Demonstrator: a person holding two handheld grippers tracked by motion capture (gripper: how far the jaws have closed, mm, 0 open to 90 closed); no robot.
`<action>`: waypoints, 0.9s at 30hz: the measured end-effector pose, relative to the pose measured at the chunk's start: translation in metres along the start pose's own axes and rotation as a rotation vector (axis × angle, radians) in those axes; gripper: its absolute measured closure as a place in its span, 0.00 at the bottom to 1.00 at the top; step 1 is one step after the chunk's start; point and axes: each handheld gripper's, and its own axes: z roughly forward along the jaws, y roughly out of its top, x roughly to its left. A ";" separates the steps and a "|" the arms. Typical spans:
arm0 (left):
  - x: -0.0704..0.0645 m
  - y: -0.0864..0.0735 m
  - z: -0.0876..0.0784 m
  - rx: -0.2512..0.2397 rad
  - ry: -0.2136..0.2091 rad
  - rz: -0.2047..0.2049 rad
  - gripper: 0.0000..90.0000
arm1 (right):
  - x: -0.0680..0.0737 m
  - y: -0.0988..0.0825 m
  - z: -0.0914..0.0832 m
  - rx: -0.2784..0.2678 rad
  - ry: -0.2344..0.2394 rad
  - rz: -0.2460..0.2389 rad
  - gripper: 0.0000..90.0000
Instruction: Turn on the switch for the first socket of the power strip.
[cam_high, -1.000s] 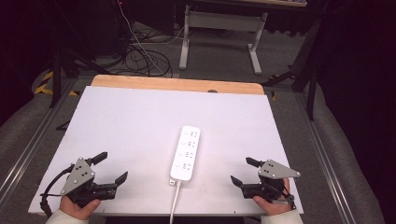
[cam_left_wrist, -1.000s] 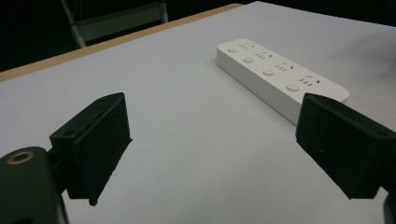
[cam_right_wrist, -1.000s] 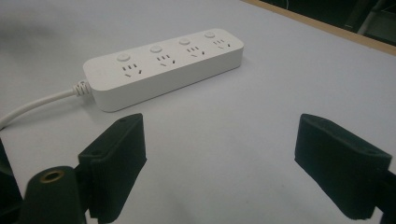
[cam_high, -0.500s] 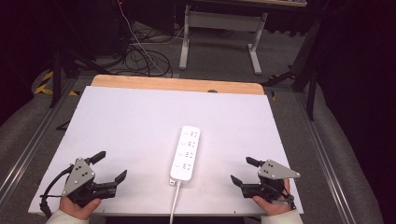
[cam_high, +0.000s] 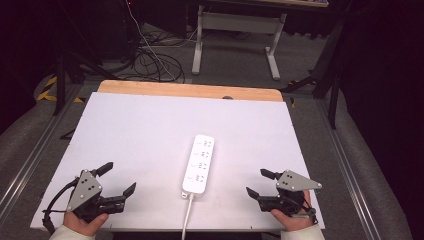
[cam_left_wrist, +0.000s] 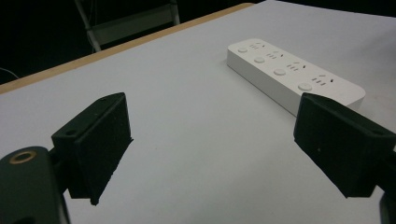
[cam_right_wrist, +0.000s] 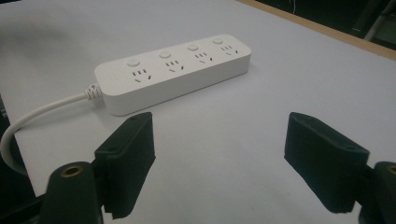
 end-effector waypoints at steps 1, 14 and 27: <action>-0.001 0.000 0.000 -0.002 -0.001 -0.008 0.13 | 0.001 0.002 0.000 0.002 -0.003 -0.003 0.27; -0.001 0.000 0.001 0.010 -0.002 0.003 0.13 | 0.006 0.029 0.009 0.014 0.067 -0.003 0.33; -0.001 -0.001 0.001 0.005 -0.003 -0.001 0.13 | 0.014 0.060 0.035 0.074 0.168 -0.032 0.35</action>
